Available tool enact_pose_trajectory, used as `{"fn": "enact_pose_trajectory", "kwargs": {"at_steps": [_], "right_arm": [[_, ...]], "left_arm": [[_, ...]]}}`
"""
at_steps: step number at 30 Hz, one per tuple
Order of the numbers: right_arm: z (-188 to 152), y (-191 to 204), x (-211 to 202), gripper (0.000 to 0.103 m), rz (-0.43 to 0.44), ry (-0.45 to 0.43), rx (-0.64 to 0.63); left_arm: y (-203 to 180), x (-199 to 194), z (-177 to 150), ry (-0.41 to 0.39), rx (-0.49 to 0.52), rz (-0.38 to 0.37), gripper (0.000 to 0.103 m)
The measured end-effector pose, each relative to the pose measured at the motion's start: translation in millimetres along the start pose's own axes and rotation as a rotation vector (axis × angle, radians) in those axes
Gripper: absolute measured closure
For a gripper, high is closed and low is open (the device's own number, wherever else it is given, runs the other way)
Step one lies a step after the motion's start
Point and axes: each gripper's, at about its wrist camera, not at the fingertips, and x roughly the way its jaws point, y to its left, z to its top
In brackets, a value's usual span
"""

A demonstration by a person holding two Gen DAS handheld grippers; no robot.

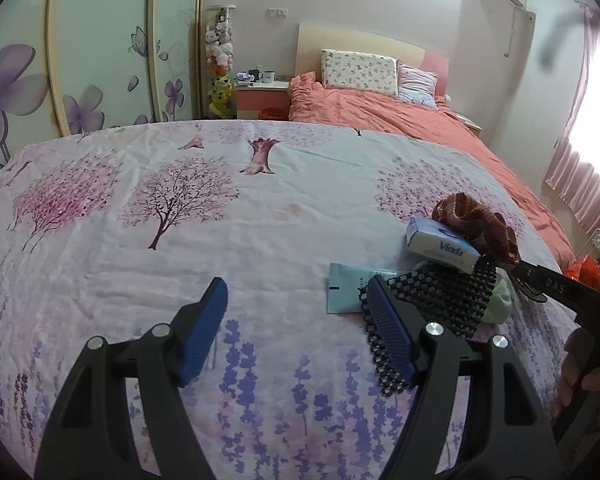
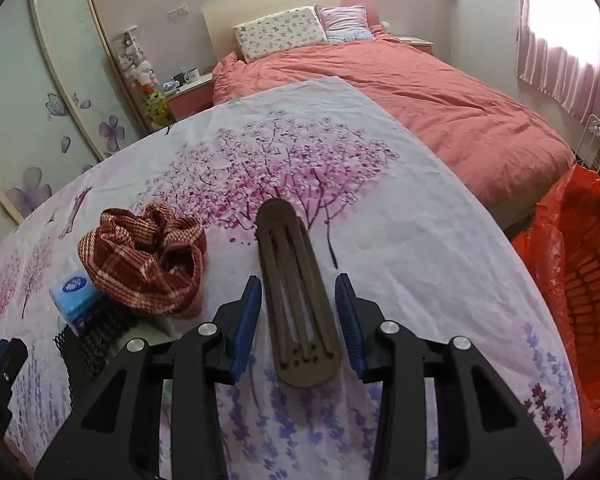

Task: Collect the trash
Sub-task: 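Grasp the brown plaid cloth with the left tool while the right tool grasps the wooden slat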

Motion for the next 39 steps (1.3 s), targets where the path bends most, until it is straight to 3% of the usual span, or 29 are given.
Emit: {"fn": "enact_pose_trajectory", "kwargs": {"at_steps": [5, 7, 12, 17, 22, 34, 38, 39], "right_arm": [[4.9, -1.9, 3.7, 0.064, 0.017, 0.002, 0.002], [5.4, -4.0, 3.2, 0.072, 0.021, 0.002, 0.009], [3.5, -9.8, -1.1, 0.073, 0.024, 0.002, -0.006], [1.5, -34.2, -10.0, 0.073, -0.042, -0.010, 0.034], [-0.3, -50.2, -13.2, 0.073, -0.031, -0.014, 0.068], [-7.4, -65.7, -19.7, 0.073, 0.010, -0.011, 0.065], [-10.5, -72.0, -23.2, 0.073, 0.015, -0.015, 0.066], [-10.2, -71.9, -24.7, 0.079, 0.022, -0.020, 0.064]], "left_arm": [[-6.0, 0.8, 2.4, -0.008, 0.007, -0.012, 0.032], [-10.8, -0.1, 3.5, -0.013, 0.013, -0.021, 0.032], [-26.2, -1.6, 9.4, -0.024, 0.025, -0.058, 0.032], [-52.7, -5.2, 21.4, -0.046, 0.050, -0.104, 0.032], [-91.8, 0.6, 37.1, -0.042, 0.091, -0.150, 0.033], [-151.5, 50.3, 42.8, 0.090, 0.178, -0.109, 0.054], [-157.9, 62.5, 42.3, 0.118, 0.183, -0.096, 0.079], [-157.6, 62.9, 42.7, 0.119, 0.174, -0.108, 0.082]]}}
